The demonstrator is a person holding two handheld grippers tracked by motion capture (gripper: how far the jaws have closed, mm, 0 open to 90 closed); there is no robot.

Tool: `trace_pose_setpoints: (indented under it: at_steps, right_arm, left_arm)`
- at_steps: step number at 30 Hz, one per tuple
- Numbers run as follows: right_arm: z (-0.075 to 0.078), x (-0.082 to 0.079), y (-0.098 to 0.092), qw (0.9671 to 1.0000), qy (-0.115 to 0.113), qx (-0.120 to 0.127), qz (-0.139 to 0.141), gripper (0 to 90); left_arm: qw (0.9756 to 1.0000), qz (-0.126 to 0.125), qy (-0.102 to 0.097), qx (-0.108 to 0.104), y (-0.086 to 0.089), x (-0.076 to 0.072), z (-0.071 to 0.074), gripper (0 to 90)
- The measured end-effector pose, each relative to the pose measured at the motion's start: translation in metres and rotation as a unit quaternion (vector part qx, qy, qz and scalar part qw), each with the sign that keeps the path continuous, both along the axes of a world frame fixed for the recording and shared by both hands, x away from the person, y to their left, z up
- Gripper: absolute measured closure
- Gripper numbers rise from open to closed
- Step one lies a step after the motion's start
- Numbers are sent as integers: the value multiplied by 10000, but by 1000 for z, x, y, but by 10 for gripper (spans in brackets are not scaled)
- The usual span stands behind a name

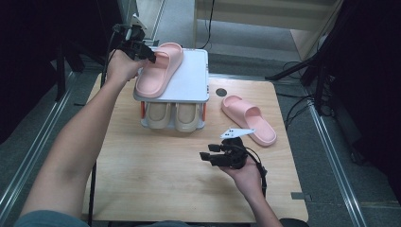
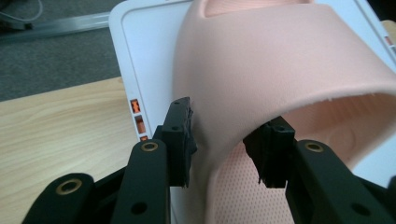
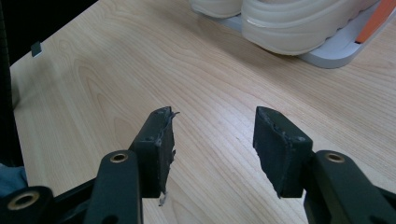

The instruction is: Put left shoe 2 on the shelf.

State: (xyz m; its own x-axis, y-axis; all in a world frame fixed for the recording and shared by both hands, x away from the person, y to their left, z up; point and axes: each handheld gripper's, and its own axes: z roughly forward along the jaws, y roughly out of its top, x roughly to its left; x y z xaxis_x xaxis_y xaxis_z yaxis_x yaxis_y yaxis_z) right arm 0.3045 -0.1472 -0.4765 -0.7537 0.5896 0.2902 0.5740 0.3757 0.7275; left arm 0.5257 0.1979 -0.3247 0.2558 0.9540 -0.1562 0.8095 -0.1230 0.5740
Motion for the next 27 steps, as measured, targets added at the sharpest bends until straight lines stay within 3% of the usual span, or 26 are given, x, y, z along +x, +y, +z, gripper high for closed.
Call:
trace_pose_setpoints:
  at_steps: [7,14,27]
  right_arm:
    - [0,0,0,10000,-1,-7,-2,488]
    - [0,0,0,10000,-9,-9,-9,488]
    - [1,1,-2,10000,-12,17,-22,488]
  left_arm:
    - [9994,-38,41,-338,5,-5,5,613]
    - [9988,-15,98,-482,4,-4,4,618]
    - [9993,281,-199,-177,9,3,7,743]
